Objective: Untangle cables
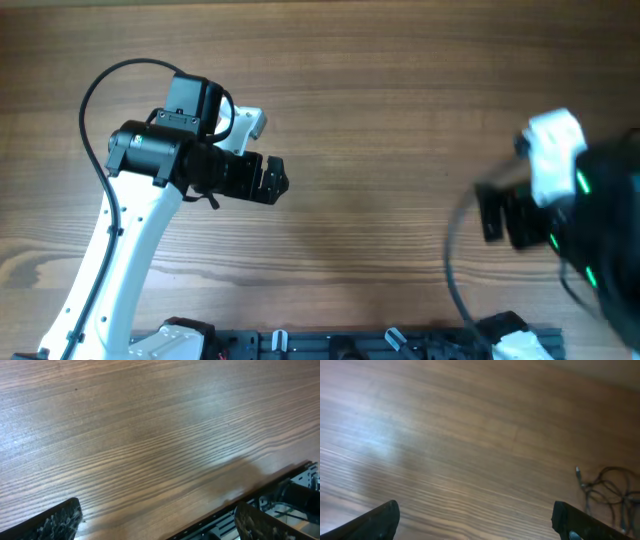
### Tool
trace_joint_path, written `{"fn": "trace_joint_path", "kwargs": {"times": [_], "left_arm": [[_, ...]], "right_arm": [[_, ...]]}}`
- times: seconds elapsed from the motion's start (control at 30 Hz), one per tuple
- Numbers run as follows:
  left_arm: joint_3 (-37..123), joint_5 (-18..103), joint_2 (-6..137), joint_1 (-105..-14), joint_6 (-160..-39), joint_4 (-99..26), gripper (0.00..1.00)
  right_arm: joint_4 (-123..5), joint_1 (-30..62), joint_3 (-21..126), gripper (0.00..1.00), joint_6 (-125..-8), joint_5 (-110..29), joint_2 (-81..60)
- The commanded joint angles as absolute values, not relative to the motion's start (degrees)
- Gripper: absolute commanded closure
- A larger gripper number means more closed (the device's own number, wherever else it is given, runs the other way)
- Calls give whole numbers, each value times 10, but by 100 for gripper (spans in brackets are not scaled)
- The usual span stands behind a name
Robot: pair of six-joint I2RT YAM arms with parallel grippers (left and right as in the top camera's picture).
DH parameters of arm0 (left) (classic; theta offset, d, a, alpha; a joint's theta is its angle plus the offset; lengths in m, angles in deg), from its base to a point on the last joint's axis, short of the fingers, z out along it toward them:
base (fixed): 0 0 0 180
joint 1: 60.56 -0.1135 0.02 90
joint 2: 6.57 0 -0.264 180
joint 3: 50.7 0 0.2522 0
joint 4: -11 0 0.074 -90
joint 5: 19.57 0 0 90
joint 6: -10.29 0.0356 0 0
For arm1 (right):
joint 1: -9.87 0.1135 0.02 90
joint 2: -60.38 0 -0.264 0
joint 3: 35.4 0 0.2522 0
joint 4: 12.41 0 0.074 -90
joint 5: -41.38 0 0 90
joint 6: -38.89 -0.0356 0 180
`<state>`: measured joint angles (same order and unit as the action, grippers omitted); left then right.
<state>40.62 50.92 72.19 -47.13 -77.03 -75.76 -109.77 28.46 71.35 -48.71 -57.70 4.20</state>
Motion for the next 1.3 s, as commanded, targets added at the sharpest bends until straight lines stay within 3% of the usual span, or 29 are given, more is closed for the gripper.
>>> {"fn": "trace_joint_path", "kwargs": {"times": [0.0, 0.3, 0.47, 0.63, 0.8, 1.27], "left_arm": [[406, 510, 723, -472, -770, -756, 0], [406, 510, 723, -472, -770, -757, 0], [406, 510, 723, -472, -770, -757, 0], [406, 510, 723, -472, -770, -757, 0], [406, 510, 723, -472, -770, -761, 0], [406, 510, 723, -472, -770, -757, 0]], "right_arm": [[-1137, 295, 717, 0, -523, -628, 136], [-1183, 295, 715, 0, -492, -593, 338], [-1183, 295, 700, 0, -507, -433, 347], [-1168, 295, 552, 0, -290, -268, 348], [-969, 282, 437, 0, -256, -221, 372], [-361, 278, 45, 0, -273, -501, 510]]}}
